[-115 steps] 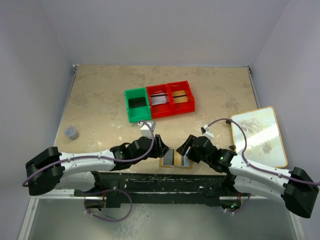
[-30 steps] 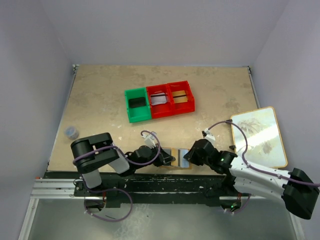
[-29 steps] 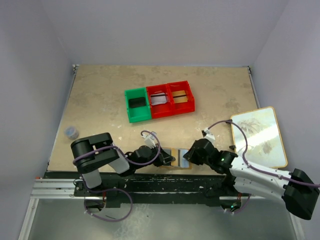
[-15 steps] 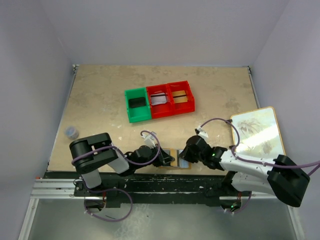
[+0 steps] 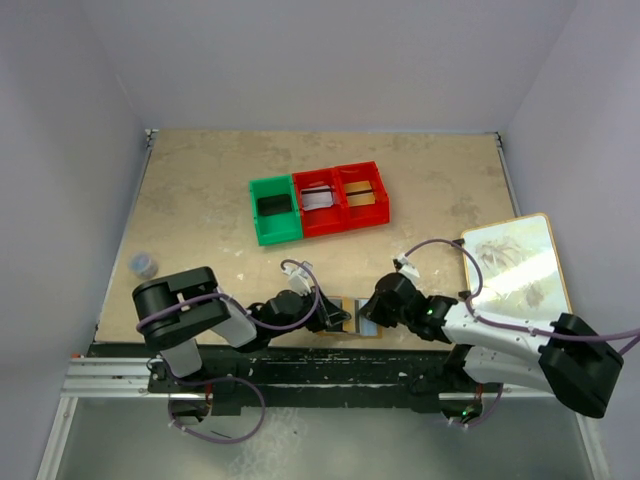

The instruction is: Take the credit cards out of the card holder

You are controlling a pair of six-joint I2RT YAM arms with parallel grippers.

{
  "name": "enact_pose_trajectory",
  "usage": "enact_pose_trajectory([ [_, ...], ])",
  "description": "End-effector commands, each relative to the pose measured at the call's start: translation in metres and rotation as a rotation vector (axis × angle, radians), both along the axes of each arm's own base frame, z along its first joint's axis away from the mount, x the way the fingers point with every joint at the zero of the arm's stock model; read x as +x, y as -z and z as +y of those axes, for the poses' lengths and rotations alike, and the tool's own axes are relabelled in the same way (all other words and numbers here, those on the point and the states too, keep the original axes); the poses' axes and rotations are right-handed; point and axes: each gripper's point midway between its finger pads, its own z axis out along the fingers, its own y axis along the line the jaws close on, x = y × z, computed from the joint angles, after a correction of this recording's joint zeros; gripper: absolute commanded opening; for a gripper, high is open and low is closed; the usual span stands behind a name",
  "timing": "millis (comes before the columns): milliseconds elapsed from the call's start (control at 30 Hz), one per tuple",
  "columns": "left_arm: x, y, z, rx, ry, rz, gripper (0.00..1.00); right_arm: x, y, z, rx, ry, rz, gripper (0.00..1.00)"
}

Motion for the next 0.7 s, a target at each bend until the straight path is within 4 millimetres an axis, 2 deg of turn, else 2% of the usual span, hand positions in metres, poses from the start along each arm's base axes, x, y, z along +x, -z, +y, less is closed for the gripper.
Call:
enact_pose_trajectory([
  [0,0.006,-0.026,-0.005,-0.072,-0.01,-0.056,0.11,-0.012,0.019,-0.02,-0.076,0.017,0.051,0.16],
  [133,0.007,-0.024,-0.003,-0.068,-0.019,-0.049,0.0,-0.012,0.019,-0.021,-0.081,0.021,0.053,0.17],
  [433,0.01,-0.021,0.011,0.014,-0.053,-0.059,0.0,-0.015,0.029,-0.024,-0.11,0.027,0.08,0.17],
  [667,0.007,-0.015,0.024,0.066,-0.063,-0.064,0.0,-0.011,0.024,-0.019,-0.104,0.015,0.066,0.17],
])
